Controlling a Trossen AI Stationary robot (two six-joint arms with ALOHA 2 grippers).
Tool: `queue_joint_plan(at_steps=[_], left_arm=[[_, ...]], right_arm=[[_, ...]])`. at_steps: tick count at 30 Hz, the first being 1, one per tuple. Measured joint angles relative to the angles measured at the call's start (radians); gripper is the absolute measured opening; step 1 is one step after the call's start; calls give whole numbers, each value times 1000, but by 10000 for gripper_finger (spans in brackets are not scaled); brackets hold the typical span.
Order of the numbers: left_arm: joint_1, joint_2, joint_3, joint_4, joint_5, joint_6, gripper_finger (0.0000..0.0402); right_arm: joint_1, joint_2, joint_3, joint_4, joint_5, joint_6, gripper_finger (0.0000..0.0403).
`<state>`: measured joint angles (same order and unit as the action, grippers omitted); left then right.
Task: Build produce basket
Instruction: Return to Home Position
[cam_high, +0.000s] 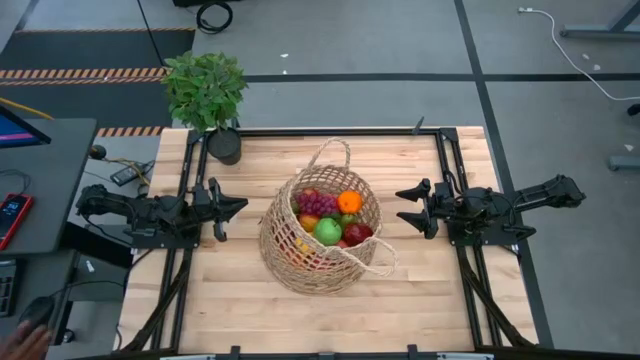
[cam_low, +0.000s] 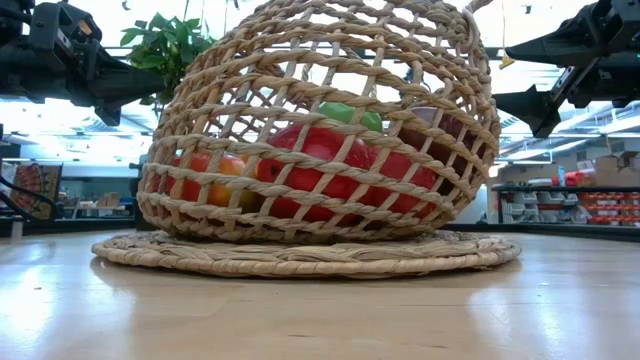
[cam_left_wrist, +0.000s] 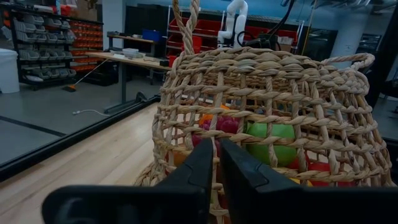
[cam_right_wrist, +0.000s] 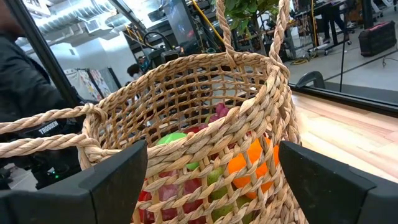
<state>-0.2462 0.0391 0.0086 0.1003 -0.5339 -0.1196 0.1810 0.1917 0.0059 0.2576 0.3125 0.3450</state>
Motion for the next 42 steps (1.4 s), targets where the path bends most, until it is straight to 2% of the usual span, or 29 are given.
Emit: queue_joint_plan(at_steps=[42], left_arm=[[0,0,0,0,0,0,35]], right_arm=[[0,0,0,0,0,0,365]])
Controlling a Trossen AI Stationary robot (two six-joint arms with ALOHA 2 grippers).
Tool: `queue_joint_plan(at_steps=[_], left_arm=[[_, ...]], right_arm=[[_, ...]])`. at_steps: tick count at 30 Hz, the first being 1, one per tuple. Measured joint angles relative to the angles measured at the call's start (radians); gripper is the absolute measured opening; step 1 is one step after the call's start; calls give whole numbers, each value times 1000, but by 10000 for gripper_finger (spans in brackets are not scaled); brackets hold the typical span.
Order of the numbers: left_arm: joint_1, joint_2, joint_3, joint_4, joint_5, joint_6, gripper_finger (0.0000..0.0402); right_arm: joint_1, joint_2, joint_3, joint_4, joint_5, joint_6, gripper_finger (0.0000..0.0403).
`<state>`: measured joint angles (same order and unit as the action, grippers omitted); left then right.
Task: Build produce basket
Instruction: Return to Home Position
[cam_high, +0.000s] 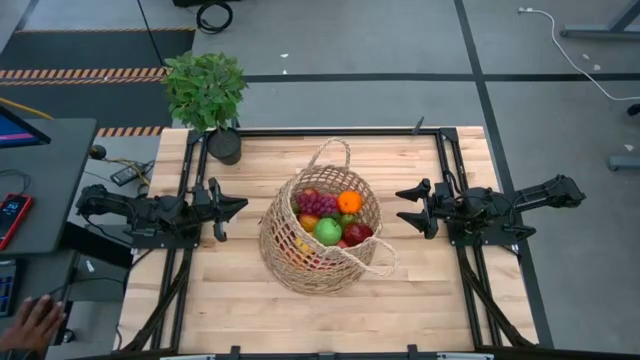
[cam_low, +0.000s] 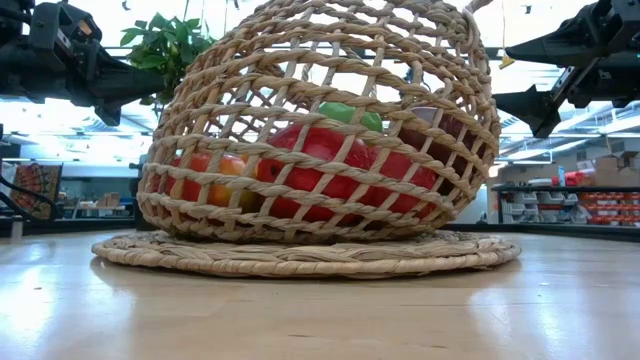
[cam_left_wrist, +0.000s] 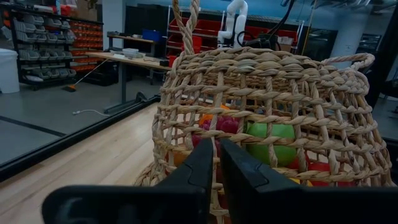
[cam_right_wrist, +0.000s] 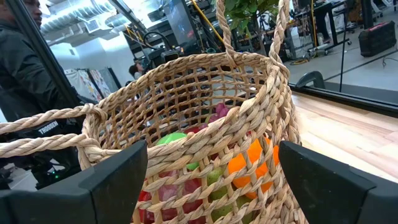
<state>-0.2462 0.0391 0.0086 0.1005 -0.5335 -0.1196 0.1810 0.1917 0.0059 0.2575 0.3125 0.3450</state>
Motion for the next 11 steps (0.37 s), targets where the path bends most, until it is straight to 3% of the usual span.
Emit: queue_joint_plan(at_steps=[11], left_arm=[[0,0,0,0,0,0,32]], right_arm=[[0,0,0,0,0,0,365]])
